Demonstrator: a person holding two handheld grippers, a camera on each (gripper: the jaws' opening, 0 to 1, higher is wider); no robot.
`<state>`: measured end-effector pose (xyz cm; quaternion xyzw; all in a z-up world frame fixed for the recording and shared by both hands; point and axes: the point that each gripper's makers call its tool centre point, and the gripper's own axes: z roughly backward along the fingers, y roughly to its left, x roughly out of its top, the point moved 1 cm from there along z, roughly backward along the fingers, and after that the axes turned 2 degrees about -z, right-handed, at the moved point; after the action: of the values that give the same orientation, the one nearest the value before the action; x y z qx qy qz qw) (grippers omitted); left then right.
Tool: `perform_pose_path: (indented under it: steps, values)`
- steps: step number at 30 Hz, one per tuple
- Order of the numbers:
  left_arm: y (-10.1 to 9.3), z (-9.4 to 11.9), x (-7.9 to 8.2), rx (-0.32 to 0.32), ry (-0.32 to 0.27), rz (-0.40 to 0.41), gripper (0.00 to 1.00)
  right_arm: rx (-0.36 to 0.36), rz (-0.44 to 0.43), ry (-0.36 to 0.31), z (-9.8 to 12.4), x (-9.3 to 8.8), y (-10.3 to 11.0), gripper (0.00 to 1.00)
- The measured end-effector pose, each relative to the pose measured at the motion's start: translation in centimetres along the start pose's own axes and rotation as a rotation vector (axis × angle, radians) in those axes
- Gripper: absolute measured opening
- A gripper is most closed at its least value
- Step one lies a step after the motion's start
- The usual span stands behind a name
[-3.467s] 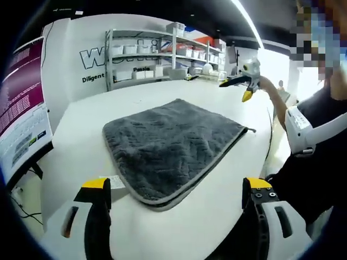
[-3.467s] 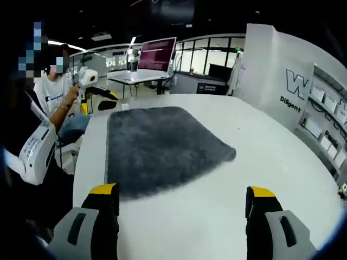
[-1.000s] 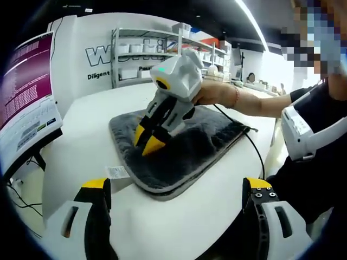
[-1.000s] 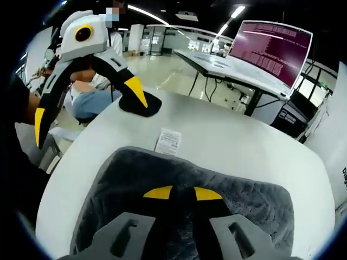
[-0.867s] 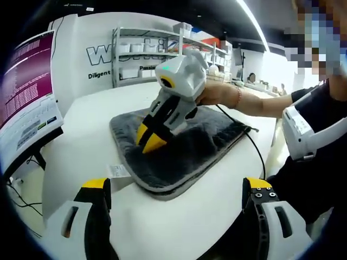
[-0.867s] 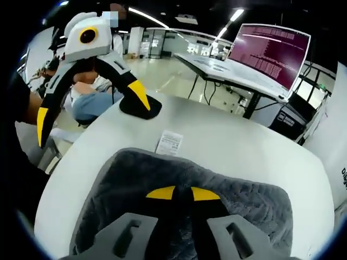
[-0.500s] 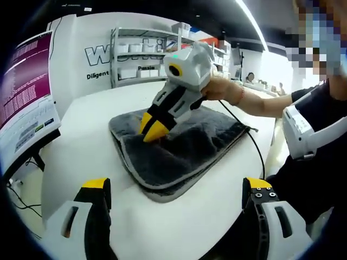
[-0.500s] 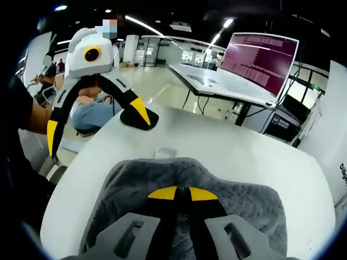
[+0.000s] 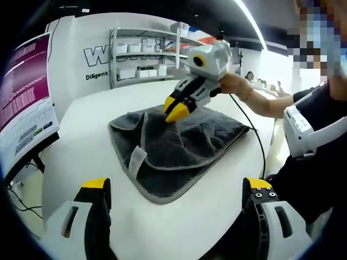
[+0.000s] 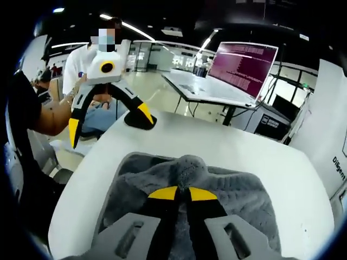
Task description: Open the folded towel by lifting each exposed corner and separating the folded layers until the towel lies flat within the target outline without major curled edges
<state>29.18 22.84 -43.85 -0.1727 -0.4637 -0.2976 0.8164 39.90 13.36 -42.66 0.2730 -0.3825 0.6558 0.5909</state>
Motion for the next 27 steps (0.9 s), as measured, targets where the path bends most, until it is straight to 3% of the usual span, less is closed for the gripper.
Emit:
perform_pose_path:
  steps: [13,27]
  values:
    - [-0.7,-0.9,0.6,-0.022,0.007,-0.019,0.99,-0.079,-0.077,-0.013,5.3,-3.1,-0.4,0.02]
    - [-0.7,-1.3,0.8,-0.025,0.006,-0.020,0.99,-0.204,-0.174,0.002,11.7,-7.7,-1.6,0.02]
